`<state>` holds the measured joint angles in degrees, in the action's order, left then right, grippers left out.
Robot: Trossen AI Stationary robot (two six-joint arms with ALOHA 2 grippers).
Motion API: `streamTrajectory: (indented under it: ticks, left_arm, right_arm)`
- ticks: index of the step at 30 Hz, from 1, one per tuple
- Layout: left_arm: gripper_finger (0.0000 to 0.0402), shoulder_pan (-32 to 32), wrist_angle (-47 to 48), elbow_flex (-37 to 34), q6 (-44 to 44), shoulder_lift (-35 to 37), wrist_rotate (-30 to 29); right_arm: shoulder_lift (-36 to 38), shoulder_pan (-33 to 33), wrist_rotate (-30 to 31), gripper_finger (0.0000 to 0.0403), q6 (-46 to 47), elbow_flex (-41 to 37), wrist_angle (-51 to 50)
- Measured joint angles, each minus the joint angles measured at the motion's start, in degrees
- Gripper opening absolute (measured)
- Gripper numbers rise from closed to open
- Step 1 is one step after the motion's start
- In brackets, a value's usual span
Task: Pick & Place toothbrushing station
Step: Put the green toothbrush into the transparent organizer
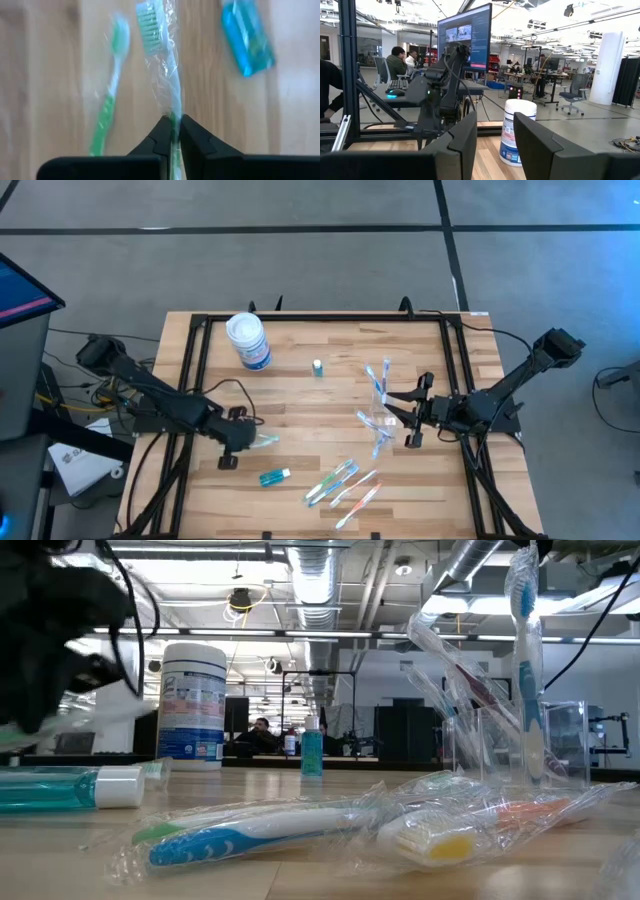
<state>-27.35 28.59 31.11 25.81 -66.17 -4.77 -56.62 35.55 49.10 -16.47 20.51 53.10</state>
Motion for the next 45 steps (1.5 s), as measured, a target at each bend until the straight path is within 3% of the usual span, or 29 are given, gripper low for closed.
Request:
streamTrajectory:
  ticks: [5,10,17,25,36,41,45]
  left_arm:
    - [0.0011,0.0,-8.6,0.0,-0.3,4.1,-8.0]
    - [0.0011,0.0,-21.2,0.0,-6.5,5.1,-16.3]
    - [0.0011,2.6,-36.0,0.1,-14.8,4.8,-19.3]
    - [0.0011,9.6,-49.7,0.1,-21.0,1.3,-19.2]
    - [0.0011,20.0,-70.5,0.1,-21.1,-8.2,-6.5]
    - [0.0011,21.8,-78.9,0.1,-21.9,-12.3,-3.7]
    - [0.0011,22.3,-79.7,2.2,-22.6,-15.0,-2.8]
  right_arm:
    - [0.0,-0.1,0.0,0.0118,0.0,0.0,-0.1]
    - [0.0,-1.2,-0.7,0.0118,3.8,0.0,-1.1]
    - [0.0,-5.3,-9.1,0.0118,8.2,-0.1,-2.6]
    - [-3.9,-10.3,-14.9,0.0118,10.9,-0.1,0.9]
    - [-15.9,-14.8,-19.0,0.0118,9.7,8.5,2.8]
    - [-18.9,-17.4,-22.3,0.0118,10.2,11.0,2.7]
    - [-20.4,-19.8,-25.3,0.0118,12.8,12.2,2.7]
